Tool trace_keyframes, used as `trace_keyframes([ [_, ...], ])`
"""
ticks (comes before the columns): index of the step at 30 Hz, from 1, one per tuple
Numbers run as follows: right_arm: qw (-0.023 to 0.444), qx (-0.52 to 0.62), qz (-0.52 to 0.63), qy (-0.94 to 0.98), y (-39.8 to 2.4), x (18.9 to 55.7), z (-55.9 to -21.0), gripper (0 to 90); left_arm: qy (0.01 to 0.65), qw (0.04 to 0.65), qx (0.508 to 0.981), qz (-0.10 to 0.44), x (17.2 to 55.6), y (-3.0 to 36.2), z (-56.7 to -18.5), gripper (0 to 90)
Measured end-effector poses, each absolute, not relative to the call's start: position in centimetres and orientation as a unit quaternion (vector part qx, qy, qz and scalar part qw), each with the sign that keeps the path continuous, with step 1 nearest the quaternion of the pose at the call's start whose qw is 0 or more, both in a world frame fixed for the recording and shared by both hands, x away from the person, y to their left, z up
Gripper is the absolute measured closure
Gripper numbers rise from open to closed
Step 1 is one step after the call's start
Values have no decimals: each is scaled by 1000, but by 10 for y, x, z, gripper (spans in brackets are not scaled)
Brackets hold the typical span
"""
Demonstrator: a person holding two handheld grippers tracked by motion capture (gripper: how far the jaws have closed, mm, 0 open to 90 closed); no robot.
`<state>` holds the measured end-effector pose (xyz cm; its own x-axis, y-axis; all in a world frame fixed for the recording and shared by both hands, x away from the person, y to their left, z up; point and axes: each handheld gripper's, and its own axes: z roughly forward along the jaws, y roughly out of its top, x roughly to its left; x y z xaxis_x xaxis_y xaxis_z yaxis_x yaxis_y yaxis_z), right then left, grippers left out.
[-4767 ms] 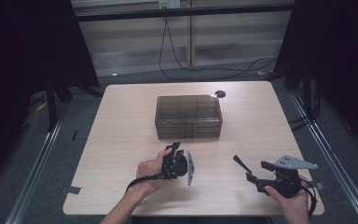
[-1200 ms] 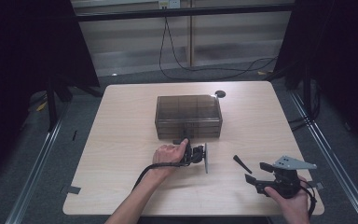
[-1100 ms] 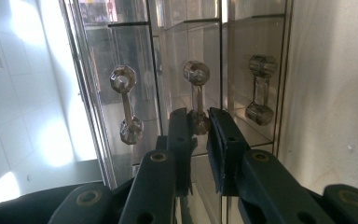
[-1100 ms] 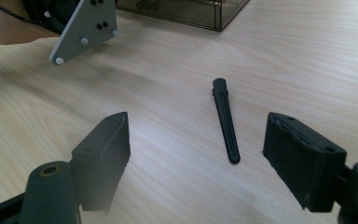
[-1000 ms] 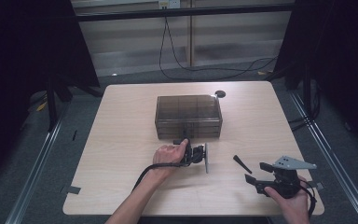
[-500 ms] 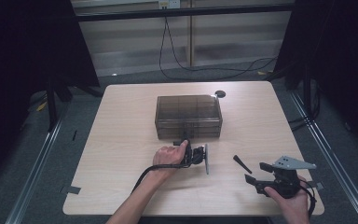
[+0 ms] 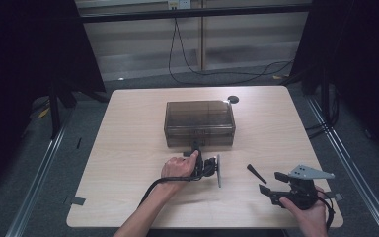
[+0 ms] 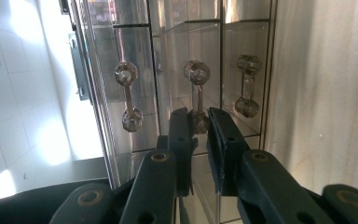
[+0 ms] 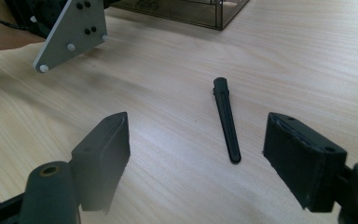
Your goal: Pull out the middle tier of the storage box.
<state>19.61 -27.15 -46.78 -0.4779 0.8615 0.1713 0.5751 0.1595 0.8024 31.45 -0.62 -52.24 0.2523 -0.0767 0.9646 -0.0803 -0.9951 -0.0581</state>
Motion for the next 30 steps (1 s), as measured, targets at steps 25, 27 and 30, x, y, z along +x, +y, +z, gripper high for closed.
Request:
trace_keyframes([
  [25, 162, 484, 431, 744, -270, 197, -468, 227, -54, 8, 789, 612, 301, -3, -523, 807],
  [27, 162, 484, 430, 745, -270, 197, -468, 227, -53, 12, 789, 612, 300, -2, -523, 807],
  [30, 162, 484, 430, 745, -270, 197, -468, 227, -56, 8, 789, 612, 298, -3, -523, 807],
])
